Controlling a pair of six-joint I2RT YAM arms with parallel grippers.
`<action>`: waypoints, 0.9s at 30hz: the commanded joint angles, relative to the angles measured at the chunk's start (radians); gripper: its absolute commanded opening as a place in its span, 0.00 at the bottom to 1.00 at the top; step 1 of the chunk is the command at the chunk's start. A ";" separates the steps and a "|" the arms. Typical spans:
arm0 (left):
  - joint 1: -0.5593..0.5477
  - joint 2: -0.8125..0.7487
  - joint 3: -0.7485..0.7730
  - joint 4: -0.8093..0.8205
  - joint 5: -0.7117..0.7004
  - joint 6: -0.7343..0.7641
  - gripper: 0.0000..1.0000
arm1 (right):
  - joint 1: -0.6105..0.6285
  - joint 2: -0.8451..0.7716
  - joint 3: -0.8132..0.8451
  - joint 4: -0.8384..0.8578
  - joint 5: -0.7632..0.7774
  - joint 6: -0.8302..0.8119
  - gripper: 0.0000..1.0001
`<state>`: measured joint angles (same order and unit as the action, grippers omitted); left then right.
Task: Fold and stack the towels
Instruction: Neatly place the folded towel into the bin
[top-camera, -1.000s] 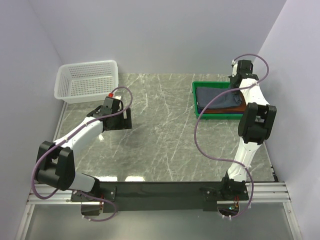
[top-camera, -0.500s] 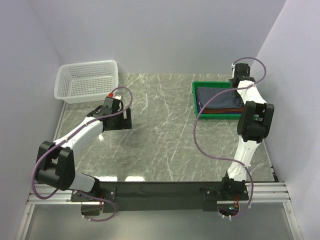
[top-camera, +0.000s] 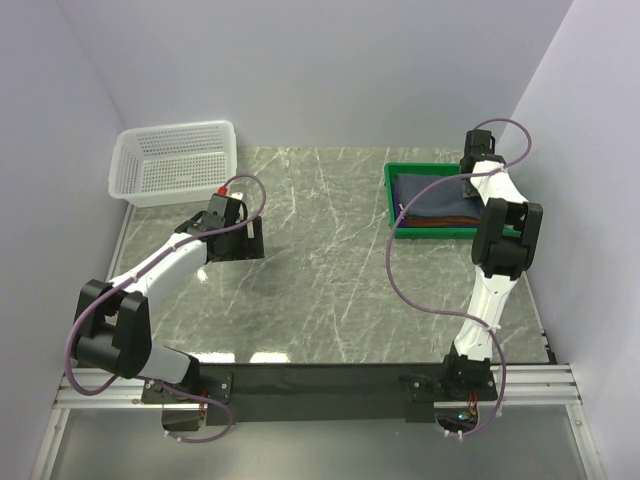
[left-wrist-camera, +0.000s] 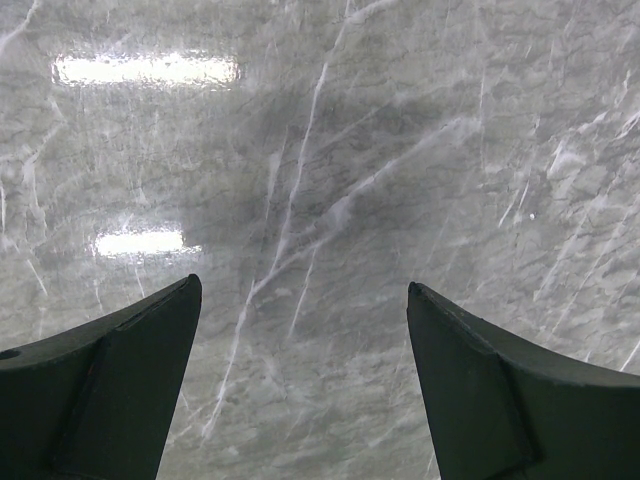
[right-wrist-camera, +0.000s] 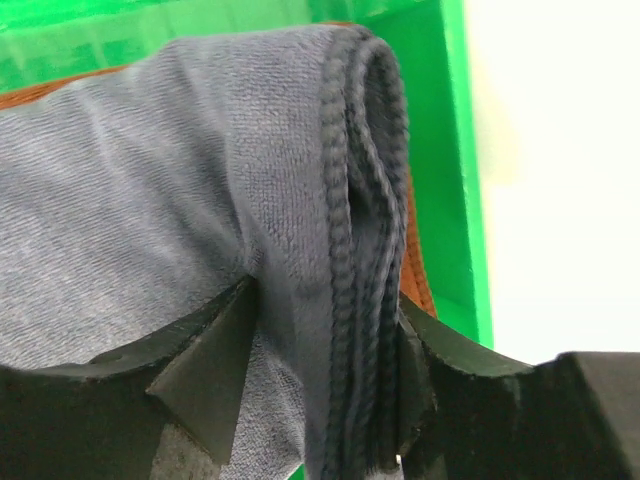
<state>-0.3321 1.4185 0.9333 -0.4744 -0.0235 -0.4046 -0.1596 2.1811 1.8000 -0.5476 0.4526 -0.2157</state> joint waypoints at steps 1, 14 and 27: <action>0.004 -0.006 0.022 0.023 0.002 0.018 0.89 | -0.014 -0.035 0.033 0.017 0.115 0.050 0.58; 0.004 -0.030 0.015 0.026 -0.007 0.020 0.89 | -0.109 -0.076 0.033 0.020 0.172 0.214 0.68; 0.005 -0.134 0.012 0.045 -0.052 0.020 0.89 | -0.146 -0.436 -0.180 0.046 -0.111 0.478 0.68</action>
<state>-0.3305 1.3884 0.9329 -0.4751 -0.0406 -0.4042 -0.3058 1.9644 1.6794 -0.5430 0.4717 0.1593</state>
